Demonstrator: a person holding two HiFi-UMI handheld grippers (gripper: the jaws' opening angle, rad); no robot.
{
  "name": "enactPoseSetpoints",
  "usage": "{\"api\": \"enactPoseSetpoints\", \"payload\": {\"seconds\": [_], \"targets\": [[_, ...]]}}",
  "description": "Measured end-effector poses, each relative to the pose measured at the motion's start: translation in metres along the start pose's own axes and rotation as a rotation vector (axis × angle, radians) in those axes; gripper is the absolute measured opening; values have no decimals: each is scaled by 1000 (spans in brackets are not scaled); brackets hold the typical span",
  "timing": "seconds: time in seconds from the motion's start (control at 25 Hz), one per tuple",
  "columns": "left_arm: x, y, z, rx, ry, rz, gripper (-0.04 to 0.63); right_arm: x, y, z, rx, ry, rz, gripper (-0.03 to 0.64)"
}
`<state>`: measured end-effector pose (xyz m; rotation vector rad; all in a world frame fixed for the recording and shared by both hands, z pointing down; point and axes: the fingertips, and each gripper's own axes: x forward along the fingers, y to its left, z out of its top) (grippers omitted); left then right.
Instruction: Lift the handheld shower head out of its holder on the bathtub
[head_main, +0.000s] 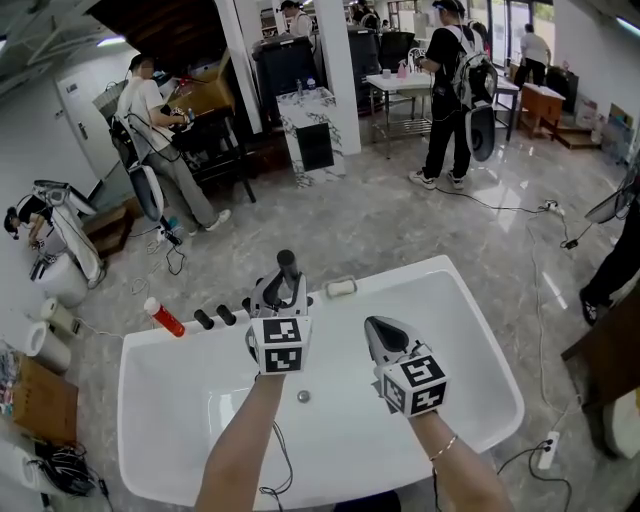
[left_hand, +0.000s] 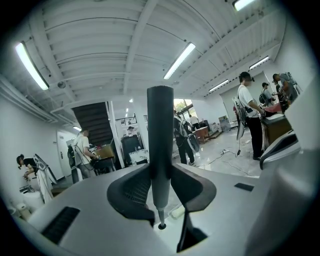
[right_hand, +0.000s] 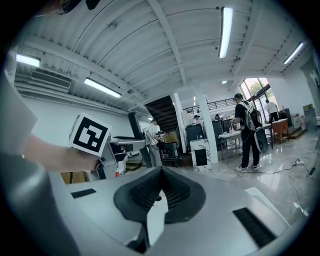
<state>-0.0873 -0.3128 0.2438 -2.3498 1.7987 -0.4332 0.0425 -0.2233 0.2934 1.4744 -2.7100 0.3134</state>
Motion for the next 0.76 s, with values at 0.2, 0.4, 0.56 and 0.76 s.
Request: {"api": "enactPoseSetpoints", "payload": {"seconds": [0.2,0.4,0.56,0.76], "targets": [[11,-4,-1,1,-1,5,140,3,-13,0,-9,2,-6,5],[-1,4,1,-11,-6,-2,140,-3,2,2,-13,5,-20,5],[5,5,1,-18,-7,1,140,0,-2,-1,-18,14,-19,5],[4,5,-10,-17,-11,2,140,2,-1,-14,-21,17,-26,5]]}}
